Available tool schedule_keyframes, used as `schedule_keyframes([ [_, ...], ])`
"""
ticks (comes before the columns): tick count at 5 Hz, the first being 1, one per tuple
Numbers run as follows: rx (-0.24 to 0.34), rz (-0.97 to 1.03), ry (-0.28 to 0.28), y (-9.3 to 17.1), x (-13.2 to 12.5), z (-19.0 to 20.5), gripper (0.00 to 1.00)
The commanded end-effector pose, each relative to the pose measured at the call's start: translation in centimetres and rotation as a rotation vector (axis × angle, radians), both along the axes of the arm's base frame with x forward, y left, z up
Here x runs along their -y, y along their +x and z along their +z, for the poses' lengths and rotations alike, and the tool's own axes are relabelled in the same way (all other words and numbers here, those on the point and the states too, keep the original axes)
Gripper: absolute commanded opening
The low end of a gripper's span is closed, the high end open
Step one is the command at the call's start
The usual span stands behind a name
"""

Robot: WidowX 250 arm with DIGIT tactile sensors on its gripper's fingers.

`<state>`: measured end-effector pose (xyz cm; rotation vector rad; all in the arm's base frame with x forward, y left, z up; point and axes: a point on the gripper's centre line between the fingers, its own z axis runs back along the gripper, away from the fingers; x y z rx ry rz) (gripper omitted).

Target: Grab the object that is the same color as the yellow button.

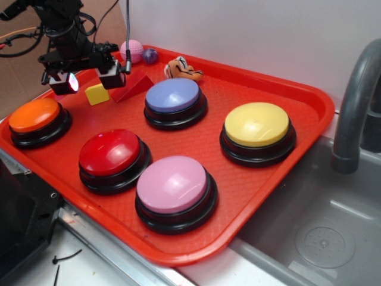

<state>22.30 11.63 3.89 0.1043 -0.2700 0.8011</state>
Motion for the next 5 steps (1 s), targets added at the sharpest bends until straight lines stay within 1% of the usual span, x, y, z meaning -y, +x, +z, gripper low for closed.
schedule_keyframes([
  [1,0.017,-0.006,0.033,1.2,-1.3,-0.5,1.0],
  [2,0.021,-0.001,0.039,1.1,-1.6,-1.5,0.95],
  [3,0.011,0.001,0.024,1.0,-1.5,-1.7,0.0],
  [5,-0.031,-0.005,0.032,0.9,-1.2,-1.4,0.0],
])
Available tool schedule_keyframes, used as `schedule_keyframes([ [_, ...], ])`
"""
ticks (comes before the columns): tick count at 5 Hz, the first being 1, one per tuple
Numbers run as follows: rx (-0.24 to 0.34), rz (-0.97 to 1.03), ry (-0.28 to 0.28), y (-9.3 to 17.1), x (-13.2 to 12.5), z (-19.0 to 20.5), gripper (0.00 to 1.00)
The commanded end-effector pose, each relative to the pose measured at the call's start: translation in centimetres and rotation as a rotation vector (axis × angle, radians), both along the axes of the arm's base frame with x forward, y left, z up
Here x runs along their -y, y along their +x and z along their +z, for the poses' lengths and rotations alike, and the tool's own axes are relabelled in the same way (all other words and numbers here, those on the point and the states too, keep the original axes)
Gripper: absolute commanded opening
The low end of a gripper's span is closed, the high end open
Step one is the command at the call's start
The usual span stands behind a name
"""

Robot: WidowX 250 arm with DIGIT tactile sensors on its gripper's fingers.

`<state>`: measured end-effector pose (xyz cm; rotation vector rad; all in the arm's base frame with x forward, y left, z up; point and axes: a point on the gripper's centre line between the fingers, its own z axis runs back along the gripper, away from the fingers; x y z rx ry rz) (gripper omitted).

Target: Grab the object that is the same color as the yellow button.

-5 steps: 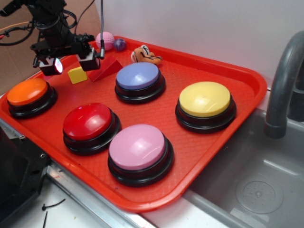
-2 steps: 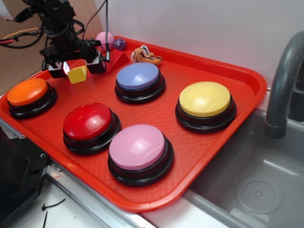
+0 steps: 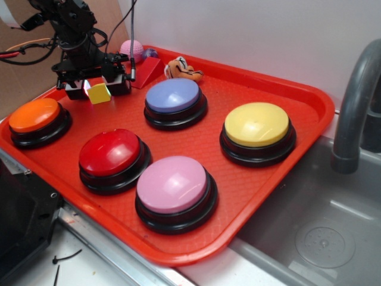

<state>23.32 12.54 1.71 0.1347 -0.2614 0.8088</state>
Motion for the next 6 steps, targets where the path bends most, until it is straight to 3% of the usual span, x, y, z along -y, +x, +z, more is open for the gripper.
schedule_keyframes([
  [1,-0.018,-0.157,0.018,0.3,1.3,4.2,0.0],
  [2,-0.031,-0.353,-0.008,0.0,3.4,7.6,0.0],
  [3,-0.042,-0.537,-0.09,-0.4,6.2,11.1,0.0],
  [4,-0.075,-0.603,-0.197,-1.5,7.8,14.2,0.0],
  [5,-0.062,-0.602,-0.261,-2.6,8.0,16.4,0.0],
  [6,-0.059,-0.567,-0.248,-3.1,7.9,16.3,0.0],
])
